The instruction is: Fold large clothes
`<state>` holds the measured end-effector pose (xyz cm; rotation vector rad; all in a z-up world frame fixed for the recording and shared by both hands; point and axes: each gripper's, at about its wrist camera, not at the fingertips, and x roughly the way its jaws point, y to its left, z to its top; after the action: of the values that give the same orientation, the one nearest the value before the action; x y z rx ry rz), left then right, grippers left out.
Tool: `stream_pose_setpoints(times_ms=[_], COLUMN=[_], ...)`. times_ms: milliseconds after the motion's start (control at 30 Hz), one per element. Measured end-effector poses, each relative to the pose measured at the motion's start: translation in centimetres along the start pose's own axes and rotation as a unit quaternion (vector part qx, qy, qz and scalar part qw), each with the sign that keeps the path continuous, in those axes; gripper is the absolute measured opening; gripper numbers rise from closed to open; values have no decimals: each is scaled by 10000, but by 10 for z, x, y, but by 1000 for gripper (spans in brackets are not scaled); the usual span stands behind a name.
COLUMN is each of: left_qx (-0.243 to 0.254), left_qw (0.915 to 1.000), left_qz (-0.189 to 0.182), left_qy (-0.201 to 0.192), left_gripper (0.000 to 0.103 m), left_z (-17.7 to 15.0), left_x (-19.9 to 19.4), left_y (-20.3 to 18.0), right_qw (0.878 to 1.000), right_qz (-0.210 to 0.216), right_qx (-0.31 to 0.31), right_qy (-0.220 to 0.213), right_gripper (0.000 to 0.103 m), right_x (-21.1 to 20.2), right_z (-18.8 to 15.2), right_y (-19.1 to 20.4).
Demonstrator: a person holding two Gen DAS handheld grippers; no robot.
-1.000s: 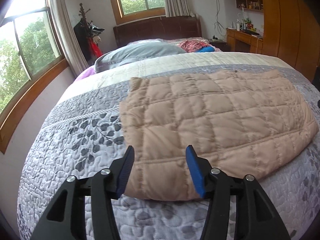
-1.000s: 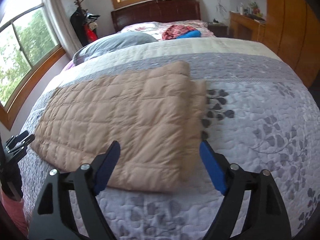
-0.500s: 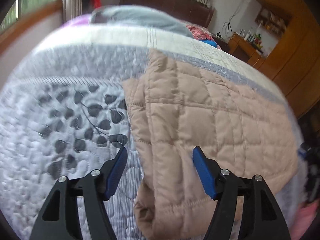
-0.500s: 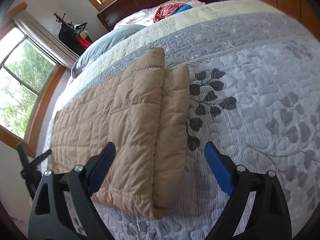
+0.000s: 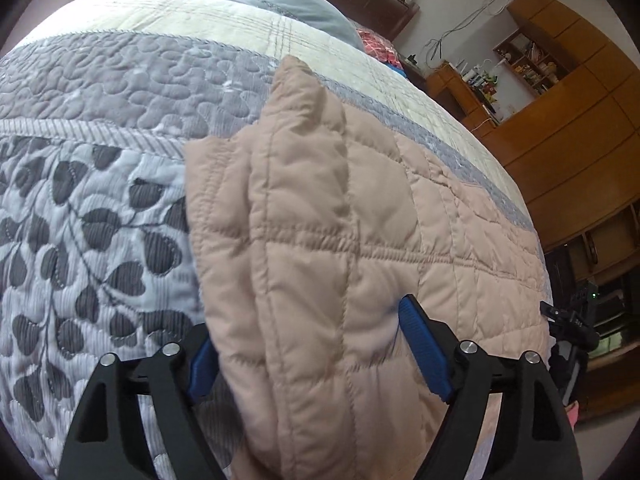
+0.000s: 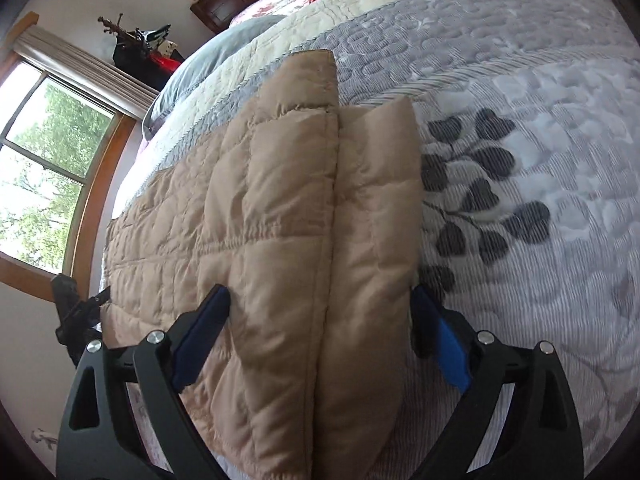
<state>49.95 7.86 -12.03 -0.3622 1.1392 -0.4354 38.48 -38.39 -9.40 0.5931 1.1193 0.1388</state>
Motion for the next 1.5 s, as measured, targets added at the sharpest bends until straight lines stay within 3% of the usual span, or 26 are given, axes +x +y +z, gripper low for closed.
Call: stream_pose_setpoints(times_ms=[67,133,200,300,400,667,767,967,1200,1500], left_qx=[5,11,54,178,201,495,722,910,847,643], left_qw=[10000,10000,9999,9997,9991,9948,9920,9898,9913,9942], left_qz=[-49,-68,-82,-18,-33,-74,-105,-34,1,204], left_qy=[29,21,-19,-159,-384,-883,-1029,-1099,-1012,-842], left_gripper=[76,62,42,23,16,13,13,13,14,15], left_z=[4,9,9,6,6,-2,-20,-68,-129,-180], left_x=[6,9,11,7,-2,-48,-75,-137,-180,-170], left_y=[-6,-16,-25,-40,-56,-84,-96,-87,-64,-29], right_qw=[10000,9998,9994,9987,9979,9914,9884,9831,9805,9840], right_qz=[8,97,265,365,344,622,670,748,819,795], right_qx=[-70,-171,-221,-345,-484,-951,-1155,-1506,-1725,-1592], right_qy=[-10,22,11,-117,-264,-641,-729,-725,-456,-128], right_gripper=[83,63,37,21,17,15,15,14,15,15], right_x=[2,2,1,-12,-27,-89,-115,-153,-161,-137], right_z=[1,1,3,0,-4,-26,-45,-94,-152,-194], right_y=[6,13,17,25,34,66,83,110,124,109])
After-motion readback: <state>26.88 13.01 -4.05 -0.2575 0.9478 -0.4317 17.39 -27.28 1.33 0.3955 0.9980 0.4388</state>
